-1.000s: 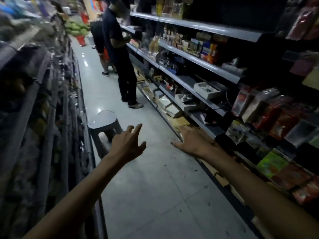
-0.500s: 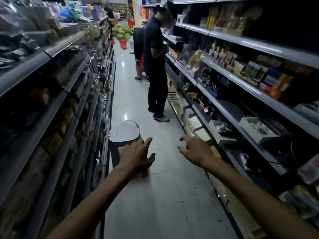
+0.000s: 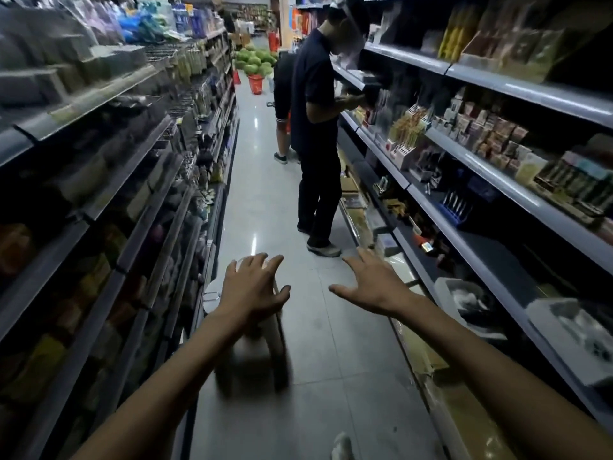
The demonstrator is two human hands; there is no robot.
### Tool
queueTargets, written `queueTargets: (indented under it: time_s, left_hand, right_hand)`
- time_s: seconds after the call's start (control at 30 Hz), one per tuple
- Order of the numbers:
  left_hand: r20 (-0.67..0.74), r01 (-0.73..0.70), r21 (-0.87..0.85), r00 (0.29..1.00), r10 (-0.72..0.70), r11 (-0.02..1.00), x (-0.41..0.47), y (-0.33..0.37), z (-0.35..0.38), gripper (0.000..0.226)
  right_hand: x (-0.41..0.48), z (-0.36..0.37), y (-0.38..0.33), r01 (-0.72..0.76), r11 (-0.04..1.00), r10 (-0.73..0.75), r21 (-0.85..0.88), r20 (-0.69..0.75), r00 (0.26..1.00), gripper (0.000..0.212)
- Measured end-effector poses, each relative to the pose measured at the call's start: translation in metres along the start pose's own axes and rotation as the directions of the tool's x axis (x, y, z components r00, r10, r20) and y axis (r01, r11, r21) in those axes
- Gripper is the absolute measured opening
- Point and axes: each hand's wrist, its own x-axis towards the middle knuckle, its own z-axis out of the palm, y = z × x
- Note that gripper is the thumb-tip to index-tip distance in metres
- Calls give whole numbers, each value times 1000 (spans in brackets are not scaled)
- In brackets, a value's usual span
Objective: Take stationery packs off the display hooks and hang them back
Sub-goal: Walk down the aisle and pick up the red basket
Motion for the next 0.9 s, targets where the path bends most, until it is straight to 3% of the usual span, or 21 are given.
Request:
queueTargets:
  time_s: [0.5, 0.9]
  left_hand:
    - [-18, 121, 16, 993, -120, 993, 319, -22, 9, 88]
    - [-6, 184, 28, 983, -184, 983, 565, -129, 44, 77]
  right_hand:
    - [334, -82, 89, 100, 995, -100, 5, 30, 995, 92]
    - [637, -91, 75, 199, 980, -196, -29, 76, 978, 92]
